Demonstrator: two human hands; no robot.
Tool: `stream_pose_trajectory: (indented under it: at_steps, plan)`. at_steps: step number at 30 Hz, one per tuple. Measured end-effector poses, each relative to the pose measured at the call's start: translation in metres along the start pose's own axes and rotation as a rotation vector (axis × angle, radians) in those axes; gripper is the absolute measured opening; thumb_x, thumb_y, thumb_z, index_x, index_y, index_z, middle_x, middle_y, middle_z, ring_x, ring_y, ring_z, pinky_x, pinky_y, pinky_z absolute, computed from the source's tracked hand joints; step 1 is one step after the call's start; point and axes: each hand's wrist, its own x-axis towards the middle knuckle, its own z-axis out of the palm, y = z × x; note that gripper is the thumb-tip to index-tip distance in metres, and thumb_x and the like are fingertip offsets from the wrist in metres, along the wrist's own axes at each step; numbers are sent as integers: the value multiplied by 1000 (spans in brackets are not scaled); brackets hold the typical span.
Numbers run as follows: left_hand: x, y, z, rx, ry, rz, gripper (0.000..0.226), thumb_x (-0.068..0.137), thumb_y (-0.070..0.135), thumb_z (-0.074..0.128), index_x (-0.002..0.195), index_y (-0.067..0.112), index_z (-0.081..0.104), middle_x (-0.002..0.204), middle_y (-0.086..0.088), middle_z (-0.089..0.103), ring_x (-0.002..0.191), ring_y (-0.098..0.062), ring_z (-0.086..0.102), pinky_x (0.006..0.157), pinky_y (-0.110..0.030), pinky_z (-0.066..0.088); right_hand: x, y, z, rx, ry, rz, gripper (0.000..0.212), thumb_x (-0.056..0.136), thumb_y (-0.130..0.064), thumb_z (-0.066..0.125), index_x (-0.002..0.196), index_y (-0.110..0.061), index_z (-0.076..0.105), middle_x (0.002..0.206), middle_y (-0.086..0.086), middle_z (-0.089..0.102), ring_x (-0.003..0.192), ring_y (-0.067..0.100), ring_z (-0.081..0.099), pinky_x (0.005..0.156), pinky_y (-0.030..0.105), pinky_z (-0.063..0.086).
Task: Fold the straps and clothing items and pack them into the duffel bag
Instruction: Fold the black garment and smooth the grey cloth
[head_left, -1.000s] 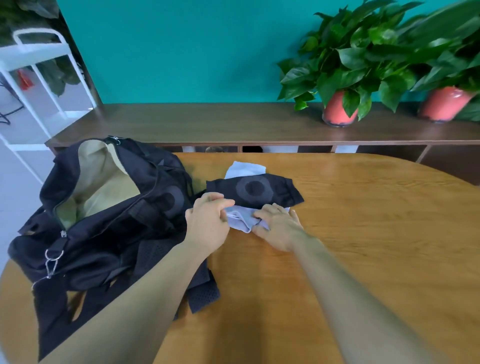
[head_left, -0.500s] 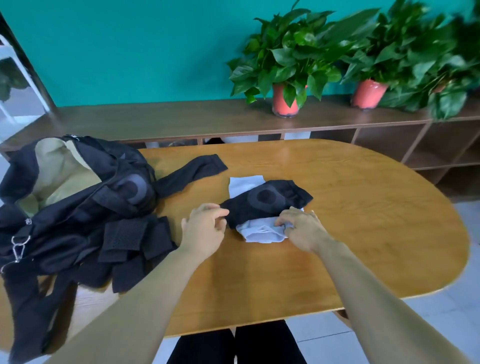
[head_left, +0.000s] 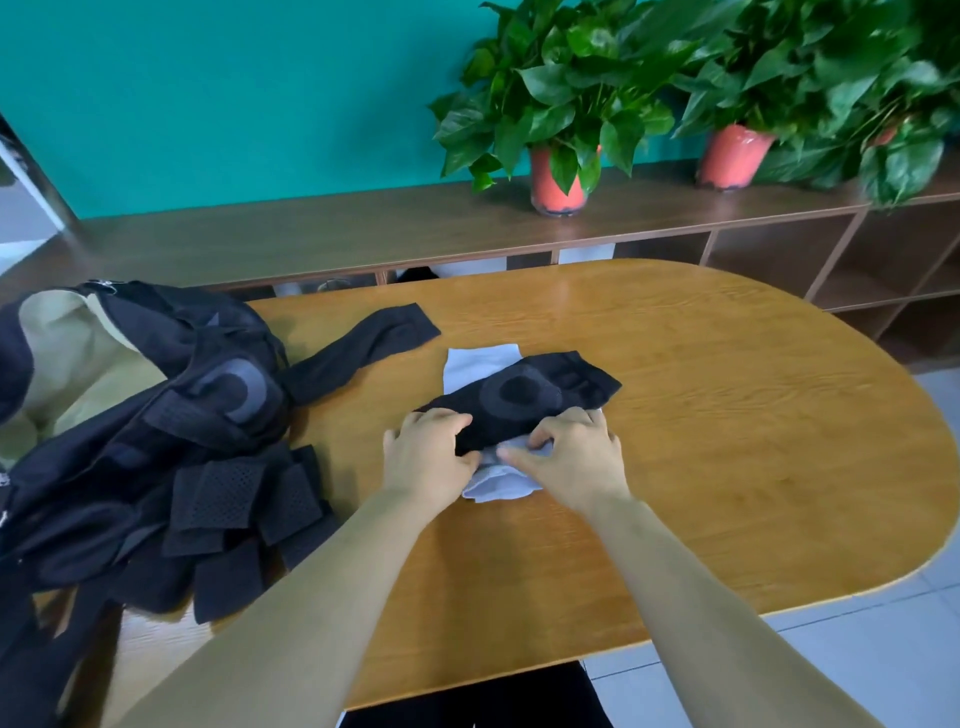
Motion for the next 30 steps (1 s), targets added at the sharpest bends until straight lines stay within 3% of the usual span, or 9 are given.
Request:
stream_pose_trajectory:
  at_steps: [6, 9, 12, 16, 21, 24, 27, 30]
  plan:
    - [11, -7, 8, 1, -1, 11, 36, 94, 32, 52, 130, 31, 56, 129, 12, 57, 119, -16, 49, 94, -34, 34, 7, 8, 5, -38, -51, -15, 34, 74, -54, 68, 93, -29, 57, 107, -9, 44, 111, 12, 35, 103, 29, 32]
    - [11, -10, 0, 29, 6, -1, 29, 95, 25, 47, 120, 29, 61, 102, 7, 67, 101, -19, 59, 90, -34, 36, 11, 16, -1, -33, -55, -5, 30, 77, -45, 68, 98, -27, 56, 110, -9, 46, 113, 13, 36, 102, 30, 34]
    - [9, -17, -7, 43, 3, -20, 22, 95, 24, 45, 108, 31, 62, 77, 7, 64, 85, -20, 61, 89, -34, 37, 16, 29, -12, -46, -57, 36, 30, 79, -40, 67, 103, -26, 58, 113, -7, 49, 115, 14, 38, 101, 33, 36]
    - [0, -18, -12, 110, 0, -11, 20, 96, 27, 45, 105, 30, 63, 79, 8, 66, 80, -15, 61, 95, -31, 34, 21, 45, -27, -50, -66, 80, 27, 82, -34, 66, 107, -24, 58, 115, -5, 52, 116, 18, 43, 106, 41, 33]
    - [-16, -10, -18, 132, -32, 1, 21, 97, 31, 46, 111, 33, 62, 82, 9, 67, 83, -13, 61, 100, -36, 30, 23, 62, -39, -146, -79, 127, 31, 89, -21, 54, 120, -23, 56, 124, 0, 53, 126, 19, 41, 116, 42, 17]
    - [-22, -5, -22, 131, -16, 7, 21, 97, 33, 46, 112, 34, 62, 82, 10, 67, 84, -13, 62, 97, -35, 30, 18, 60, -45, -125, -20, 123, 27, 94, -21, 46, 116, -19, 62, 119, 3, 57, 126, 21, 41, 115, 42, 19]
    - [-27, -1, -29, 119, 23, 30, 20, 97, 33, 46, 109, 35, 62, 76, 10, 66, 79, -12, 61, 91, -32, 30, 6, 45, -47, -78, 134, 22, 31, 91, -20, 51, 119, -18, 63, 125, 5, 57, 125, 25, 41, 110, 38, 25]
    - [-29, 4, -35, 110, 84, 67, 19, 96, 34, 47, 105, 34, 63, 70, 11, 63, 73, -10, 59, 90, -30, 30, -6, 21, -38, -244, 26, -195, 57, 86, -29, 60, 139, -24, 43, 149, 4, 36, 140, 22, 23, 115, 37, 15]
